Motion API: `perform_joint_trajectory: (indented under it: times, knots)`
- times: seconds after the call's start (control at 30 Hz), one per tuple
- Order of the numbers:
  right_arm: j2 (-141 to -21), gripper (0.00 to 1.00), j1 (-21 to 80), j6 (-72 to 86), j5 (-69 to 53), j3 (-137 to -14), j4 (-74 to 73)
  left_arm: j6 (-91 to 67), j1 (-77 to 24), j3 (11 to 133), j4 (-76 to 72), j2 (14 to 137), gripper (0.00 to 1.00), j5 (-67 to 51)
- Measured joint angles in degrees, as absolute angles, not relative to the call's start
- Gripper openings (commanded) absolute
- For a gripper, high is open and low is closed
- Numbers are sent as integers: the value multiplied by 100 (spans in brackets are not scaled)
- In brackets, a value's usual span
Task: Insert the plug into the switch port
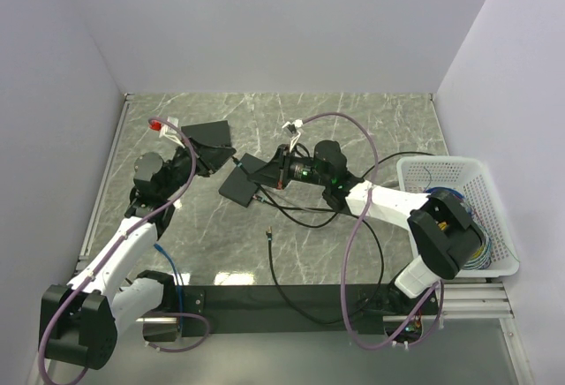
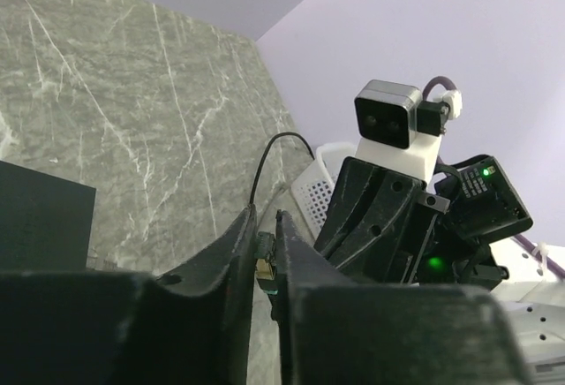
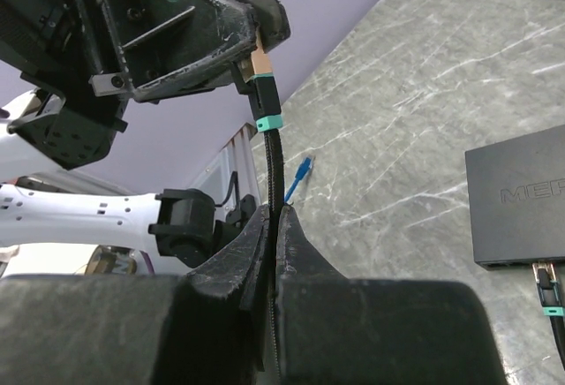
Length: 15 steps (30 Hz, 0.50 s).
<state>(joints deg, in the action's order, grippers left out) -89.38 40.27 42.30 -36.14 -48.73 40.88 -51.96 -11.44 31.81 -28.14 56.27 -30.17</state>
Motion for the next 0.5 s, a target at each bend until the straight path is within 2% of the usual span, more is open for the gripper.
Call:
perform_joint_trajectory:
  times: [0.03,0.1,0.17,0.2,0.27,0.37,0.5]
  knots:
    - [-8949,0,4027,4237,-3616,-4873,4091,-5196,-1149,3181,-2814,5627,5,-3020]
    - [-8976,0,4025,4237,-3621,-4873,4088,-5203,-1162,3181,-2816,5627,1,-3020]
    - [-9006,20,4023,4230,-3618,-4875,4073,-5192,-1173,3181,-2797,5627,1,-3017]
    - [-9008,41,4023,4204,-3605,-4882,4032,-5186,-1173,3181,-2775,5627,0,-3015]
    - [-9006,51,4025,4047,-3518,-4956,3811,-5175,-1177,3188,-2650,5627,1,-2989]
    - [-8960,52,4025,3621,-3234,-5159,3312,-5155,-1197,3350,-2095,5655,1,-2812]
    - [-8746,48,4062,2871,-2600,-5612,2368,-5140,-1210,3793,-1369,5846,1,-2580]
